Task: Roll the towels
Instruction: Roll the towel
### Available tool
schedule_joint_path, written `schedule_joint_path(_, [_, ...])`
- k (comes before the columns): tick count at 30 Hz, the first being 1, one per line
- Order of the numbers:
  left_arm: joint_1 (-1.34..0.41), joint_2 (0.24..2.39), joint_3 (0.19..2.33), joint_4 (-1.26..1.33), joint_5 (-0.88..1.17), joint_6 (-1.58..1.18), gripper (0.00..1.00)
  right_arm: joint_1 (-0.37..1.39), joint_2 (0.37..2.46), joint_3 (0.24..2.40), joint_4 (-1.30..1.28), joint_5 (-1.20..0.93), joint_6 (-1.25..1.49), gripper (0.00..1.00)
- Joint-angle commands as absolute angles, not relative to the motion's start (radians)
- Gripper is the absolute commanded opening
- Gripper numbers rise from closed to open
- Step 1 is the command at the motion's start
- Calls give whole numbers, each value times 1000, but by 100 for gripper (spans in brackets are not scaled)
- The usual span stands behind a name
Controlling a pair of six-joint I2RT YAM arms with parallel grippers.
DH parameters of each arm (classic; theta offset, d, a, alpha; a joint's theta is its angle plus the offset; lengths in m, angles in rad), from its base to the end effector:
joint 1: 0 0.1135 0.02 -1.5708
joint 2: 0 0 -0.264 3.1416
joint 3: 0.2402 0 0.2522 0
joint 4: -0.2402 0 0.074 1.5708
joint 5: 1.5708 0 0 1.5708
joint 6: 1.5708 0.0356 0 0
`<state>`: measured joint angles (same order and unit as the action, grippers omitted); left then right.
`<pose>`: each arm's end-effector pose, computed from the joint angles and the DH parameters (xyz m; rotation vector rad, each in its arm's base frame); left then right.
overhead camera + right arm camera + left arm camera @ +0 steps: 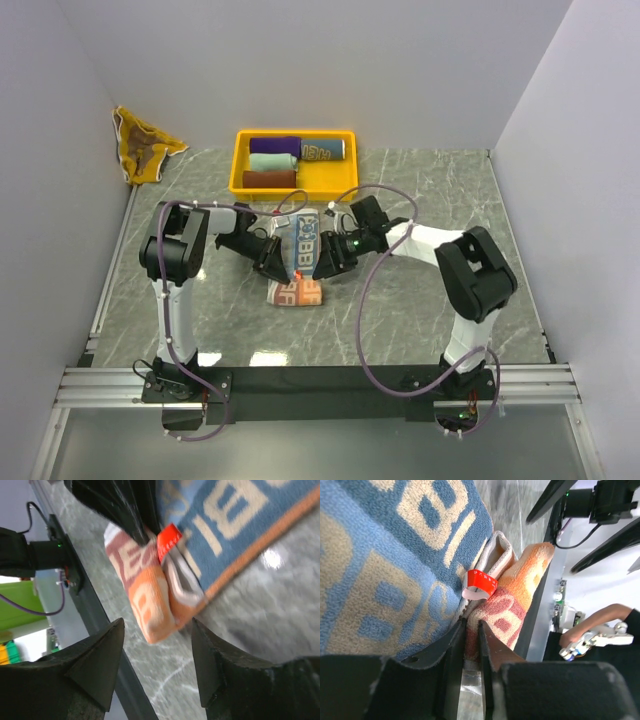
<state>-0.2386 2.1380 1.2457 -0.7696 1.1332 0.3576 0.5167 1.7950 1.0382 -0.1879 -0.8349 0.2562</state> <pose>0.3365 -0.1150 0.0944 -0.7014 -2.5432 1.6818 0.2959 0.1985 0.1670 -0.6937 2.4790 1.3577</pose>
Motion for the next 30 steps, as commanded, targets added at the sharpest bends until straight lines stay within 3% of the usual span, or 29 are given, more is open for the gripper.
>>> schedule_joint_path(1, [-233,2145,1226,-683,1117,324,24,529,1866,1107,-126,-914,301,60])
schedule_joint_path(5, [-219,2145,1218,-670,1121,302,31,551,1916,1141,-152,-917,272,54])
schedule_joint_path(8, [-212,2134,1216,-684,1121,317,38,571,1954,1164,-201,-878,253,37])
schedule_joint_path(9, [-209,2126,1213,-684,1121,322,41,575,1965,1179,-237,-873,253,25])
schedule_joint_path(12, [-189,2073,1189,-675,1111,330,47,589,1999,1193,-294,-833,223,15])
schedule_joint_path(18, [-146,1939,1139,-697,1068,380,50,595,2033,1223,-345,-782,187,8])
schedule_joint_path(25, [-126,1553,953,-568,885,530,56,606,2056,1279,-382,-773,175,6])
schedule_joint_path(30, [-184,1350,813,-448,732,662,68,607,2042,1325,-413,-772,167,5])
